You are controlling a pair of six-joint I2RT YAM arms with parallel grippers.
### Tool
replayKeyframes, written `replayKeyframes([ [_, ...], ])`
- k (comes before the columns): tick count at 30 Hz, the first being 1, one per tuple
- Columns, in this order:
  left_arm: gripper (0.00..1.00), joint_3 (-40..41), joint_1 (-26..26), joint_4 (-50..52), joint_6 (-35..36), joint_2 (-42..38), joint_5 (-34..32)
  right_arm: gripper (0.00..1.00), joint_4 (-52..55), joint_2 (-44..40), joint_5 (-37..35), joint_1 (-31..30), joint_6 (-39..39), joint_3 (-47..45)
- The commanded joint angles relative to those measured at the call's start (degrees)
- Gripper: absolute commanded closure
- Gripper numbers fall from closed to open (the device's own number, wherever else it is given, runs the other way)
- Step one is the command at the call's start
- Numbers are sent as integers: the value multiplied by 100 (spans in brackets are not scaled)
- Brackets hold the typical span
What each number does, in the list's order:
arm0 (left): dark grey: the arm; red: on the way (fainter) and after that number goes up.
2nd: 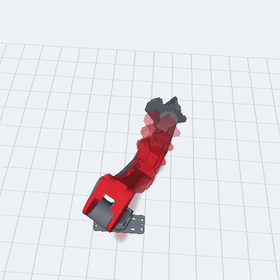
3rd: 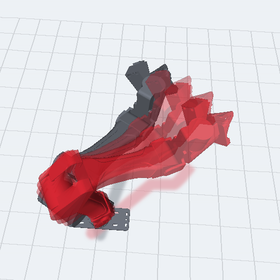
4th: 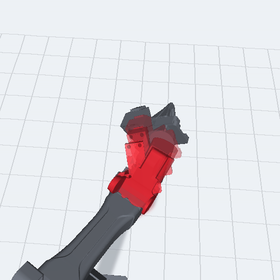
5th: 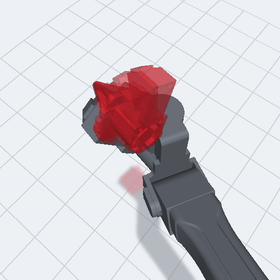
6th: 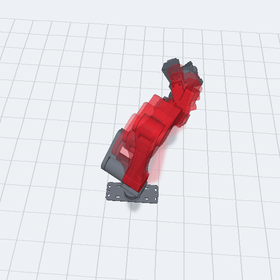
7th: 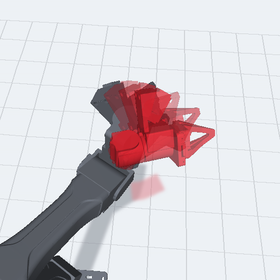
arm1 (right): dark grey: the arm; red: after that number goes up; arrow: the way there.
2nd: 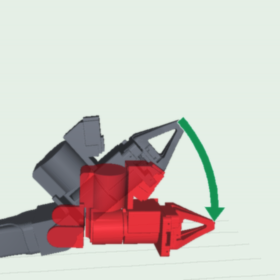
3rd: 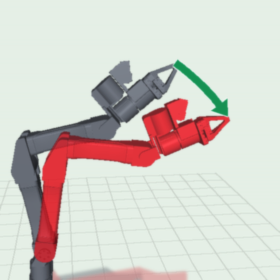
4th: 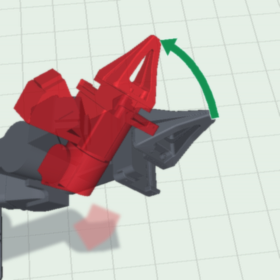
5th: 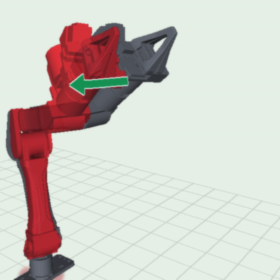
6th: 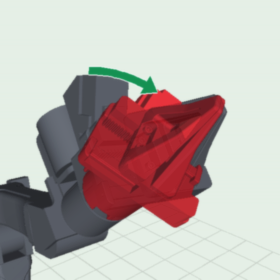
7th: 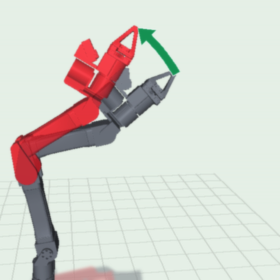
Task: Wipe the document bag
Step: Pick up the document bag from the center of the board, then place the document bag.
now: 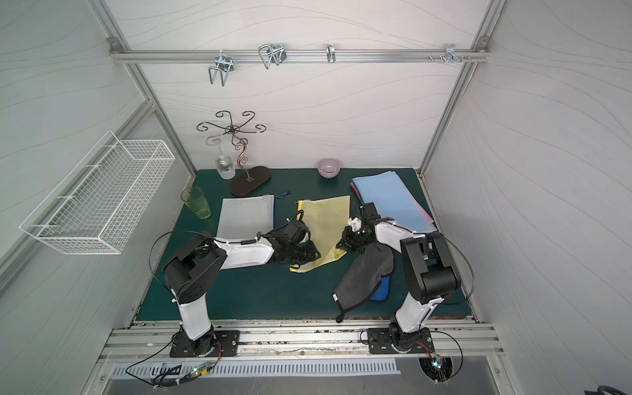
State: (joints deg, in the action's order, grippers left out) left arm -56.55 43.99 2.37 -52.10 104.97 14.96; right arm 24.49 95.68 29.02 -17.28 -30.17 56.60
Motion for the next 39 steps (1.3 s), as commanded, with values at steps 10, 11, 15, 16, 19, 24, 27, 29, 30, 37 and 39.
replayKeyframes([
  [10,62,24,17,990,252,-1484,-331,100,3043,854,-3752,671,2004,2790],
  [11,62,35,13,1009,263,-1495,-333,100,3072,997,-3971,749,2144,2931],
  [15,62,179,1,1020,245,-1579,-242,100,3002,1509,-4534,1009,2979,3573],
  [16,62,221,2,1015,245,-1608,-238,100,2990,1615,-4700,1036,3153,3706],
  [19,62,315,-33,1046,239,-1671,-190,100,2986,1903,-4992,1160,3514,4138],
  [24,62,370,-142,1154,285,-1725,-104,100,2941,2409,-5618,1231,4190,4691],
  [27,62,442,-260,1098,253,-1743,27,100,2915,2745,-5825,1332,4492,4882],
  [29,62,453,-306,1108,253,-1729,80,100,2844,2901,-5804,1445,4671,4888],
  [30,62,452,-325,1119,253,-1710,115,100,2819,2963,-5812,1484,4754,4878],
  [37,63,451,-382,1111,252,-1480,290,96,2193,3080,-5873,1644,5235,4599],
  [39,63,433,-391,1083,237,-1413,319,95,2016,3113,-5847,1657,5334,4572],
])
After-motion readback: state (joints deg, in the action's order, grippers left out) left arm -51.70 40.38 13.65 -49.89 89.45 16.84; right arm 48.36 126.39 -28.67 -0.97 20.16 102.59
